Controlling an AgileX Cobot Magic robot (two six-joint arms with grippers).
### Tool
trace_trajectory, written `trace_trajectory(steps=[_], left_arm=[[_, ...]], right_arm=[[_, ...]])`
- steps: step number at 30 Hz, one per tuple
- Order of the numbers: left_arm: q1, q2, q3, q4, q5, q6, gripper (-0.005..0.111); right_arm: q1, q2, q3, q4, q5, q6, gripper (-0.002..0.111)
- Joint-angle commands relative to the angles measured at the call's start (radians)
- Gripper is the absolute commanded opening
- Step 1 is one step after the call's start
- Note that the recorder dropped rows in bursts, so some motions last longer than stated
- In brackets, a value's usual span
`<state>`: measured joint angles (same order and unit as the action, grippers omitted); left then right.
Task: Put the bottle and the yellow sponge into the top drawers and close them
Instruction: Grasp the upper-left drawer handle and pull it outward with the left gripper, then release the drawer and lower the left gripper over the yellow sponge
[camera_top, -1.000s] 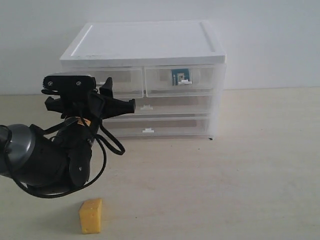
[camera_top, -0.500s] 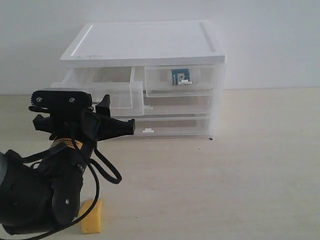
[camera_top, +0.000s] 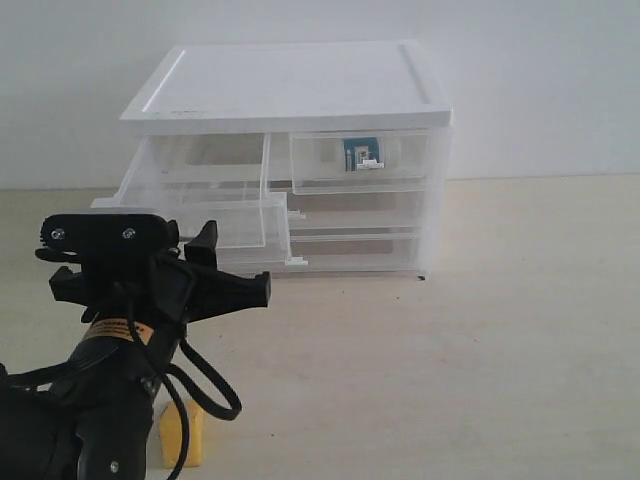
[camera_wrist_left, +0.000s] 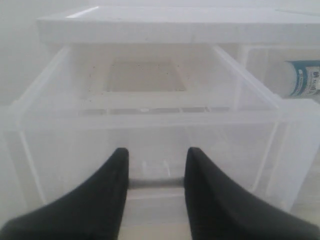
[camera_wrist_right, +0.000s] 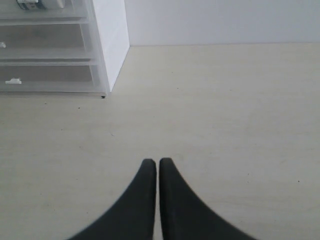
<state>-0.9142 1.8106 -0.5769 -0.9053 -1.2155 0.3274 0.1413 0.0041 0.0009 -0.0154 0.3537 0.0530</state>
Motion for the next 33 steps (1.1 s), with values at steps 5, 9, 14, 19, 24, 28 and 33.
trace_trajectory(steps=[5,9,14,19,24,28,33], left_arm=[[-0.014,-0.009,0.006,-0.015,-0.006,0.016,0.032],[-0.014,-0.010,0.006,-0.044,-0.006,0.022,0.081],[-0.027,-0.049,0.031,-0.105,0.000,0.039,0.080],[-0.133,-0.153,0.100,-0.248,0.055,0.179,0.080],[-0.253,-0.242,0.171,-0.385,0.120,0.297,0.080],[-0.322,-0.310,0.184,-0.408,0.258,0.423,0.080],[-0.331,-0.378,0.159,-0.567,0.424,0.662,0.075]], right_arm=[[-0.003,-0.004,-0.001,0.002,-0.004,-0.004,0.000],[-0.003,-0.004,-0.001,0.002,-0.004,-0.004,0.000],[-0.003,-0.004,-0.001,0.002,-0.004,-0.004,0.000],[-0.003,-0.004,-0.001,0.002,-0.004,-0.004,0.000],[-0.003,-0.004,-0.001,0.002,-0.004,-0.004,0.000],[-0.003,-0.004,-0.001,0.002,-0.004,-0.004,0.000],[-0.003,-0.004,-0.001,0.002,-0.004,-0.004,0.000]])
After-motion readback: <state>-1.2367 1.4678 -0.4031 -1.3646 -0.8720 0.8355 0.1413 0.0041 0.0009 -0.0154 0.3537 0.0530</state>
